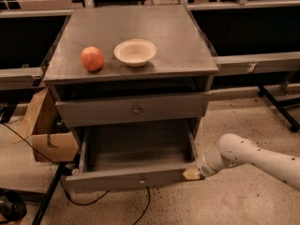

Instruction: Close middle drawer

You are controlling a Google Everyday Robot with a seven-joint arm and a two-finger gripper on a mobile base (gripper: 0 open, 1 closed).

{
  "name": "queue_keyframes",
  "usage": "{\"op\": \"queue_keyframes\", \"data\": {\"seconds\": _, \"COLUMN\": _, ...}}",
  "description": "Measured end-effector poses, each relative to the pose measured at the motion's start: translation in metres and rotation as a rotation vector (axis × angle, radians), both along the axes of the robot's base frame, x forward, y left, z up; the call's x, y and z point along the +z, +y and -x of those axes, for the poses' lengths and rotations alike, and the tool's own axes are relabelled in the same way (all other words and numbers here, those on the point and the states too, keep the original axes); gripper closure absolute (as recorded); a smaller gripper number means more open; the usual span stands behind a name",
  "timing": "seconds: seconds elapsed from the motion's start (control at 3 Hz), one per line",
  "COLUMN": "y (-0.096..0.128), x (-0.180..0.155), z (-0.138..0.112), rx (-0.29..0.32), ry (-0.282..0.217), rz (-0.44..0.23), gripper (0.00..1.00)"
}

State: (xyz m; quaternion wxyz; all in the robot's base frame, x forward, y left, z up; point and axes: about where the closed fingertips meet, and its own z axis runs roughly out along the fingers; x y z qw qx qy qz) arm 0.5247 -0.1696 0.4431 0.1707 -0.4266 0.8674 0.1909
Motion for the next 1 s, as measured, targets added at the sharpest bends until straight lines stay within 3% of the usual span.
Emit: {"op": "queue_keyframes", "data": {"seconds": 1.0, "y": 0.0011, "x": -0.0027, "z": -0.0101, "rx": 0.001, "ry": 0.007, "rz": -0.007, "gripper": 1.00}}
